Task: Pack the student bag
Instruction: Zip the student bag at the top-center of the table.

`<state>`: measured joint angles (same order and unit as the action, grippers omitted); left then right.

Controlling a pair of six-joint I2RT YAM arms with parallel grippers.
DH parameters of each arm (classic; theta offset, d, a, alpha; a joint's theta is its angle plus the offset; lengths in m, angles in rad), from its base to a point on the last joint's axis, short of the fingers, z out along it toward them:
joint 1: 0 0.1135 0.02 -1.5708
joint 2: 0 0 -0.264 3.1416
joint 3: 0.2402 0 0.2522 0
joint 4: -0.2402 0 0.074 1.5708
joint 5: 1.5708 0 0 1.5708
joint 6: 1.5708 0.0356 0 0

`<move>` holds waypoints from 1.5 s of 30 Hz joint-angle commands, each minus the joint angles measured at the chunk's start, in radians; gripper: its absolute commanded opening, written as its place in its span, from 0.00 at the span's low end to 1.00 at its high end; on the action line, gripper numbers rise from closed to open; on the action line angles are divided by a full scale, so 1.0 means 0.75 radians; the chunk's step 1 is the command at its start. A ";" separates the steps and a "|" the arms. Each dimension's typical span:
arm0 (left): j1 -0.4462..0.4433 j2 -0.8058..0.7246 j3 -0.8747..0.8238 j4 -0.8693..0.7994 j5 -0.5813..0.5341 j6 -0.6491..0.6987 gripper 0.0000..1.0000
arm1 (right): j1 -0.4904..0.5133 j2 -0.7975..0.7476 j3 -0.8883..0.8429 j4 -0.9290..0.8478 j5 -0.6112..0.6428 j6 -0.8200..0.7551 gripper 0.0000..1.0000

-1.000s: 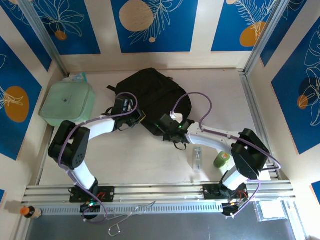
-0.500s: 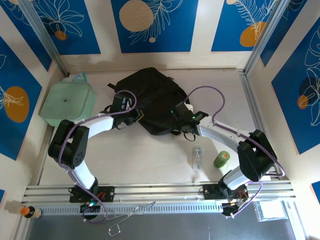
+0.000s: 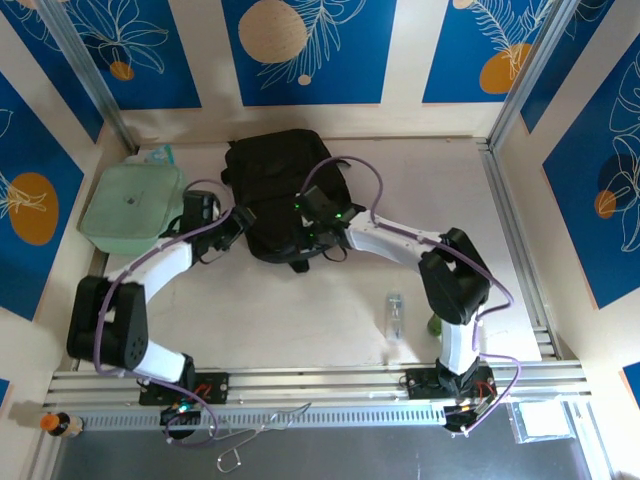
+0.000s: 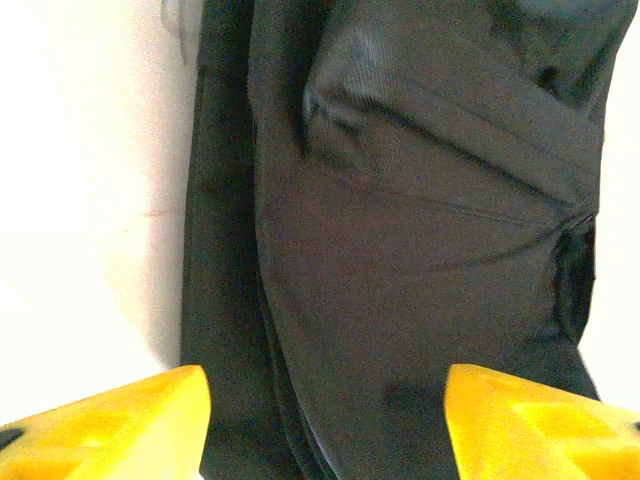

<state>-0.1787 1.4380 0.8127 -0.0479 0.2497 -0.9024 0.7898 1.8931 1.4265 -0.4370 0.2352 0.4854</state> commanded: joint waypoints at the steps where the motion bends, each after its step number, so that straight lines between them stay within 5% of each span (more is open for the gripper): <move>1: 0.017 -0.095 -0.086 -0.071 -0.008 -0.055 0.68 | 0.039 0.069 0.095 0.055 -0.158 -0.038 0.00; 11: 0.012 -0.138 -0.246 0.129 0.190 -0.261 0.72 | 0.112 0.086 0.087 0.110 -0.304 0.007 0.00; 24: -0.054 0.095 -0.228 0.452 0.242 -0.427 0.66 | 0.123 0.060 0.047 0.116 -0.307 0.034 0.00; 35: -0.048 0.212 -0.190 0.393 0.187 -0.337 0.17 | 0.066 -0.042 -0.107 0.122 -0.185 0.097 0.00; 45: -0.028 0.215 -0.192 0.209 0.142 -0.139 0.04 | -0.197 -0.201 -0.359 0.112 -0.110 0.151 0.00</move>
<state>-0.2134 1.5883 0.6640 0.2111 0.4091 -1.0832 0.6918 1.7885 1.1889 -0.3122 0.1101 0.5774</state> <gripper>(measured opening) 0.101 0.053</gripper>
